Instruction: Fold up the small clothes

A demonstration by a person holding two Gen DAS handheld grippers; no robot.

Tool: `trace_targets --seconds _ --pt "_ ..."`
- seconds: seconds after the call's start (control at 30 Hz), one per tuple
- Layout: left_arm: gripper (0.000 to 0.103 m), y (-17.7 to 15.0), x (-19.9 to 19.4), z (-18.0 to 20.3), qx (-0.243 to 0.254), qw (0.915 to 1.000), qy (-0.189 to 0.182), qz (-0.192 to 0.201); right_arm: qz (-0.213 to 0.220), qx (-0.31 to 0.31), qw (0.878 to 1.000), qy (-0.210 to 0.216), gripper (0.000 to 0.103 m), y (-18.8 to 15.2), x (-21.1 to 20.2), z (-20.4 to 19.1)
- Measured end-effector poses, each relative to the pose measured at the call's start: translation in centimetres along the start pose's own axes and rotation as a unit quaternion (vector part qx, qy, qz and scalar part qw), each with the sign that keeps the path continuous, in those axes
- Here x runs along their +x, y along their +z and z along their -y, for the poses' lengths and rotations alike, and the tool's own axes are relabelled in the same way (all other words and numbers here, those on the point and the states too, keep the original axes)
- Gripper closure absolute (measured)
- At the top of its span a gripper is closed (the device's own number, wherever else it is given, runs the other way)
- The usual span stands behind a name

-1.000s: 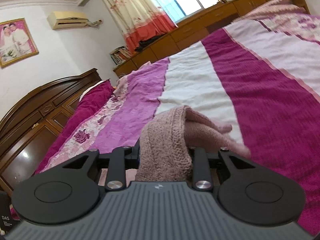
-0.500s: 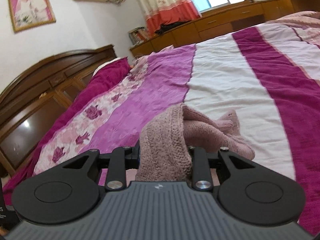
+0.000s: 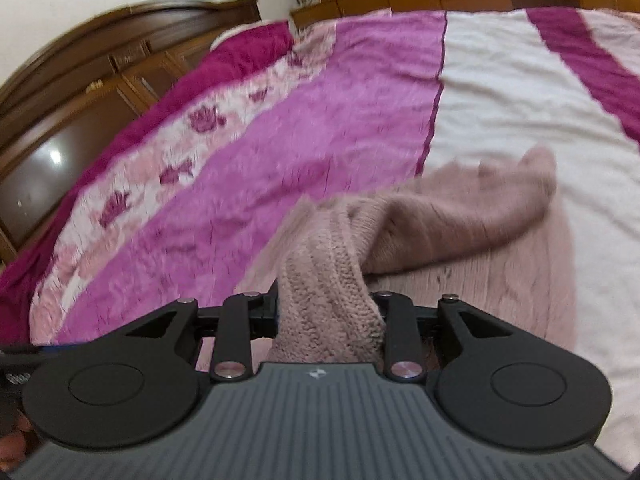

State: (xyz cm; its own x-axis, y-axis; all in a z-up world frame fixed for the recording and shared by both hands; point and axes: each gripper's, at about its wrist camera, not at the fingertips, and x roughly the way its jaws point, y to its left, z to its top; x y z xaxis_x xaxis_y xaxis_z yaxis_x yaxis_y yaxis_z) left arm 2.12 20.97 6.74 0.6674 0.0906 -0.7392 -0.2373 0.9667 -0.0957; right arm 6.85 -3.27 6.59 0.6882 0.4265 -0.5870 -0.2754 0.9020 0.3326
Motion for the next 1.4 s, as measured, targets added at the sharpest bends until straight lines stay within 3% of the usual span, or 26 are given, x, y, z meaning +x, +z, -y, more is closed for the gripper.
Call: trace_targets --seconds 0.13,0.23,0.6,0.9,1.27,1.4 --pt "0.035 0.0 0.1 -0.5 -0.003 1.0 -0.001 0.001 0.007 -0.022 1.0 -0.002 0.049 -1.4 0.9 -1.3" --pt "0.035 0.2 -0.1 -0.4 -0.005 0.9999 -0.008 0.005 0.007 -0.024 1.0 0.006 0.042 -1.6 0.4 -1.9" --pt "0.035 2.3 -1.6 3.6 0.027 0.997 -0.063 0.035 0.036 0.001 0.999 0.02 0.041 -2.3 -7.6 0.6" --pt "0.035 3.2 -1.5 9.9 0.096 0.9885 -0.111 0.037 0.089 0.078 0.993 -0.015 0.041 -2.1 -12.6 6.5" --pt "0.035 3.4 2.5 16.0 0.184 0.9777 -0.1 0.011 0.093 0.138 0.985 -0.053 0.041 -3.3 -12.5 11.0" --pt "0.035 3.7 4.6 17.0 0.192 0.977 -0.093 0.0 0.093 0.164 0.981 -0.052 0.041 -3.7 -12.3 12.4"
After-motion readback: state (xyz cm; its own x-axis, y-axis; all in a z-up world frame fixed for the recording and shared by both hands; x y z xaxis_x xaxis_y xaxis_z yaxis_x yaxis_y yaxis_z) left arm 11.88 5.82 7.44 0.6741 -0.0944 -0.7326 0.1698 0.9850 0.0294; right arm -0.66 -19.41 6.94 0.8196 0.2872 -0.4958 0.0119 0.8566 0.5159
